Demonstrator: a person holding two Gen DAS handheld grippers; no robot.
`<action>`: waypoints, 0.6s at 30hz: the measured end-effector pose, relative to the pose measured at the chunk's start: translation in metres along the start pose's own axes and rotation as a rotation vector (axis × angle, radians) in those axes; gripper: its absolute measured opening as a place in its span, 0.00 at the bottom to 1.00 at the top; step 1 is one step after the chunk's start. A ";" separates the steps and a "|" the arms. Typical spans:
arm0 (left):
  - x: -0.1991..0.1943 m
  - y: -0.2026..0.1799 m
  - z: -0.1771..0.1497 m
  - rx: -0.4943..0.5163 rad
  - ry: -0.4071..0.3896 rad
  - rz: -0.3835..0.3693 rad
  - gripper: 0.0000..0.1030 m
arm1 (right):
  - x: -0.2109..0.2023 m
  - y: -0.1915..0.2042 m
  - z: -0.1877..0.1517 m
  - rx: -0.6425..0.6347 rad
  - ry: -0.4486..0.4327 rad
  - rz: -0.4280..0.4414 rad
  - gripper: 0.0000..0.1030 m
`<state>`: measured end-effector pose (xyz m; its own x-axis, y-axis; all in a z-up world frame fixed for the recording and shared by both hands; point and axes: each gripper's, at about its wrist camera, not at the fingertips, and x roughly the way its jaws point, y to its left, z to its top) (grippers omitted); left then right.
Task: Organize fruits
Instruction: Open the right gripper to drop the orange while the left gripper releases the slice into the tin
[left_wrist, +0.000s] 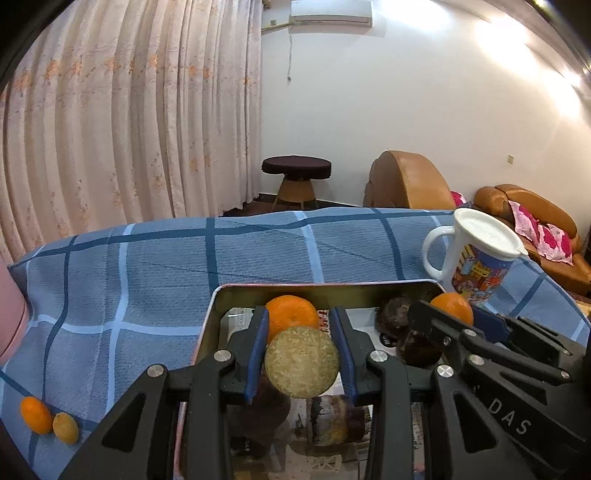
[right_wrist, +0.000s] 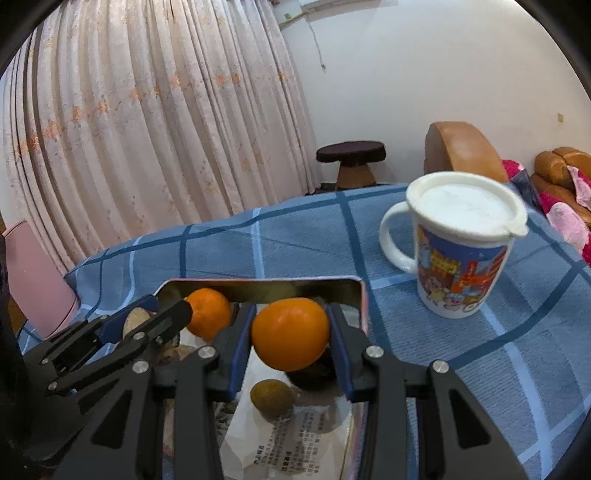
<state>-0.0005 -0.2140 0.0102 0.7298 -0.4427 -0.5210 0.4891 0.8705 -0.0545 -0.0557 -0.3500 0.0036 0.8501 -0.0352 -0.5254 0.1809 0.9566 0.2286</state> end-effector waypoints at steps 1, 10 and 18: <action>0.000 0.001 -0.001 0.001 -0.001 0.003 0.36 | 0.001 0.000 0.000 0.005 0.006 0.011 0.42; -0.005 0.009 -0.003 -0.016 -0.024 0.024 0.55 | -0.004 -0.006 0.000 0.053 -0.007 0.070 0.45; -0.031 0.040 0.007 -0.177 -0.126 -0.043 0.82 | -0.053 -0.020 0.005 0.103 -0.258 0.024 0.91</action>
<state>0.0002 -0.1669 0.0303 0.7694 -0.4939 -0.4051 0.4377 0.8695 -0.2290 -0.1022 -0.3682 0.0311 0.9502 -0.0980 -0.2957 0.1973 0.9239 0.3279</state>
